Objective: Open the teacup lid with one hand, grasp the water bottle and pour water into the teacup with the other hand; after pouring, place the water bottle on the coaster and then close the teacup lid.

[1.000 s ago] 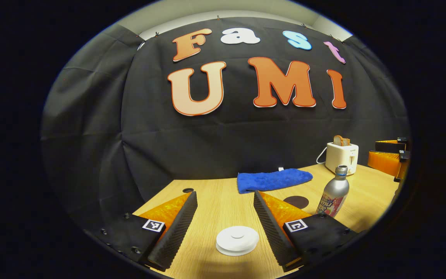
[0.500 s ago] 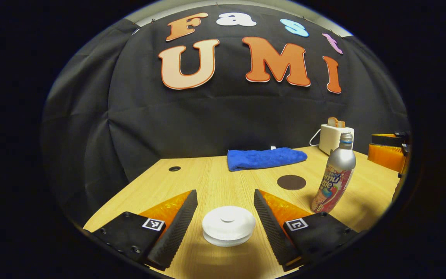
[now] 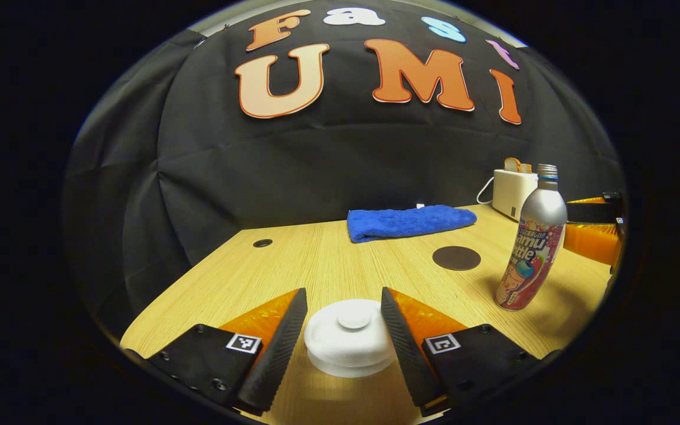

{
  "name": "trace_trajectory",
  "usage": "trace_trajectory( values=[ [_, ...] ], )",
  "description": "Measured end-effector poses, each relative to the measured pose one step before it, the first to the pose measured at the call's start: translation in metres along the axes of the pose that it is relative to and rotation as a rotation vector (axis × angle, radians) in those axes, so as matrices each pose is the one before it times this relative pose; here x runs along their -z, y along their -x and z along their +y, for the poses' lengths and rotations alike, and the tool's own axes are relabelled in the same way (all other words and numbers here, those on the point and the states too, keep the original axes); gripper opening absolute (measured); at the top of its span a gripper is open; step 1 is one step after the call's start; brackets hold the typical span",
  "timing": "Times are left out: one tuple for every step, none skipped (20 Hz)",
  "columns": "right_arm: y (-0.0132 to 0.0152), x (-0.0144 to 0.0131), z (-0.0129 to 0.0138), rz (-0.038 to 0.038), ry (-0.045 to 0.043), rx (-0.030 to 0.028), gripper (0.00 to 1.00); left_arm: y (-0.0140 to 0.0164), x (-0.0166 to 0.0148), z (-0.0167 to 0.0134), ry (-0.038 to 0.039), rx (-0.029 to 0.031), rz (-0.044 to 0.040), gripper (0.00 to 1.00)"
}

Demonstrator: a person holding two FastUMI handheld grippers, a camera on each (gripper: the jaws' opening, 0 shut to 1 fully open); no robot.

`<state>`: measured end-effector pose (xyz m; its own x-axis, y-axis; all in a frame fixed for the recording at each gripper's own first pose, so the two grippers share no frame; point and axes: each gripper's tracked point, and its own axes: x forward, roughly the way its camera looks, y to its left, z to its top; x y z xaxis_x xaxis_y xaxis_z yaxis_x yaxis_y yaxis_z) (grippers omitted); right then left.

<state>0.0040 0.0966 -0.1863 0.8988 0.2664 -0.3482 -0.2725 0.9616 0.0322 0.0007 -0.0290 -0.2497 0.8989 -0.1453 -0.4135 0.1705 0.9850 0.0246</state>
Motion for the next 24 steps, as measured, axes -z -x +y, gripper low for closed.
trace_trajectory(
  values=[
    [-0.00266, 0.00269, 0.00120, 0.00708, 0.00305, -0.00342, 0.98, -0.00161, -0.00012, 0.00023, -0.00393, -0.00227, -0.00054, 0.80],
    [-0.00177, 0.00215, 0.00081, 0.00641, 0.00169, -0.00392, 0.98, -0.00125, 0.00023, -0.00092, -0.00414, 0.00000, 0.00456, 0.78],
    [-0.00210, 0.00195, -0.00013, 0.00595, 0.00000, -0.00281, 0.98, -0.00100, 0.00148, 0.00063, -0.00261, 0.00162, 0.00176, 0.72],
    [-0.00203, 0.00188, 0.00031, 0.00609, -0.00060, -0.00355, 0.98, -0.00144, -0.00154, -0.00076, -0.00140, 0.00483, -0.00223, 0.70],
    [-0.00211, 0.00189, 0.00009, 0.00612, -0.00127, -0.00141, 0.98, -0.00189, 0.00099, -0.00244, -0.00606, -0.00308, 0.00265, 0.63],
    [-0.00075, 0.00123, 0.00008, 0.00541, -0.00078, -0.00146, 0.98, -0.00190, -0.00040, -0.00027, -0.00620, 0.00125, 0.00057, 0.62],
    [-0.00123, 0.00120, -0.00067, 0.00393, -0.00031, -0.00190, 0.98, -0.00033, 0.00035, 0.00083, -0.00312, 0.00037, 0.00316, 0.53],
    [-0.00093, 0.00087, -0.00005, 0.00257, 0.00057, -0.00045, 0.98, -0.00071, -0.00104, -0.00034, -0.00185, -0.00118, 0.00099, 0.47],
    [-0.00043, 0.00078, -0.00003, 0.00187, 0.00066, -0.00068, 0.98, -0.00122, 0.00091, -0.00149, -0.00293, -0.00130, 0.00258, 0.45],
    [-0.00155, -0.00030, -0.00201, 0.00229, -0.00033, 0.00092, 0.98, -0.00119, 0.00003, -0.00043, -0.00401, -0.00198, 0.00354, 0.43],
    [-0.00229, 0.00184, -0.00095, 0.00365, -0.00089, -0.00116, 0.98, -0.00068, 0.00045, 0.00010, -0.00433, 0.00098, 0.00018, 0.39],
    [-0.00098, 0.00068, 0.00006, 0.00420, -0.00076, 0.00132, 0.98, -0.00004, -0.00099, -0.00017, -0.00220, 0.00212, -0.00117, 0.35],
    [-0.00055, 0.00163, 0.00011, 0.00451, -0.00046, -0.00128, 0.98, 0.00003, -0.00031, -0.00033, 0.00144, 0.00019, 0.00038, 0.35],
    [-0.00059, 0.00092, 0.00035, 0.00429, -0.00080, 0.00011, 0.98, -0.00051, -0.00153, 0.00089, 0.00344, -0.00351, -0.00422, 0.38],
    [-0.00069, 0.00053, 0.00097, 0.00225, -0.00073, -0.00445, 0.98, -0.00110, 0.00020, -0.00019, 0.00600, -0.00033, -0.00279, 0.35],
    [-0.00008, 0.00070, 0.00158, 0.00187, -0.00091, -0.00337, 0.98, 0.00037, -0.00002, -0.00088, -0.00085, 0.00096, 0.00059, 0.32],
    [-0.00227, 0.00037, -0.00001, 0.00400, 0.00117, -0.00343, 0.98, 0.00033, 0.00027, 0.00086, 0.00034, 0.00130, -0.00052, 0.32],
    [-0.00220, 0.00113, 0.00068, 0.00555, 0.00247, -0.00042, 0.98, 0.00007, -0.00222, 0.00003, 0.00330, -0.00300, -0.00699, 0.32],
    [-0.00097, 0.00061, 0.00028, 0.00488, 0.00435, 0.00023, 0.98, 0.00091, -0.00429, 0.00035, 0.00425, 0.00021, -0.01270, 0.32],
    [-0.00083, 0.00004, 0.00022, 0.00414, 0.00367, 0.00286, 0.98, 0.00114, -0.00313, -0.00081, 0.00321, -0.00061, -0.00909, 0.32],
    [-0.00364, 0.00250, 0.00021, 0.00866, 0.00271, 0.00306, 0.98, 0.00102, -0.00406, 0.00089, 0.00420, -0.00410, -0.01015, 0.32],
    [-0.00309, 0.00094, 0.00006, 0.00870, 0.00175, 0.00148, 0.98, 0.00068, -0.00425, 0.00174, 0.00691, -0.00082, -0.01084, 0.32],
    [-0.00190, 0.00221, -0.00036, 0.01380, 0.00132, 0.00409, 0.98, 0.00220, -0.00357, 0.00255, 0.00253, -0.00723, -0.00671, 0.29],
    [-0.00236, 0.00081, 0.00018, 0.01086, 0.00118, 0.00172, 0.97, 0.00207, -0.00336, 0.00457, -0.00128, -0.00931, -0.00443, 0.32]
  ],
)
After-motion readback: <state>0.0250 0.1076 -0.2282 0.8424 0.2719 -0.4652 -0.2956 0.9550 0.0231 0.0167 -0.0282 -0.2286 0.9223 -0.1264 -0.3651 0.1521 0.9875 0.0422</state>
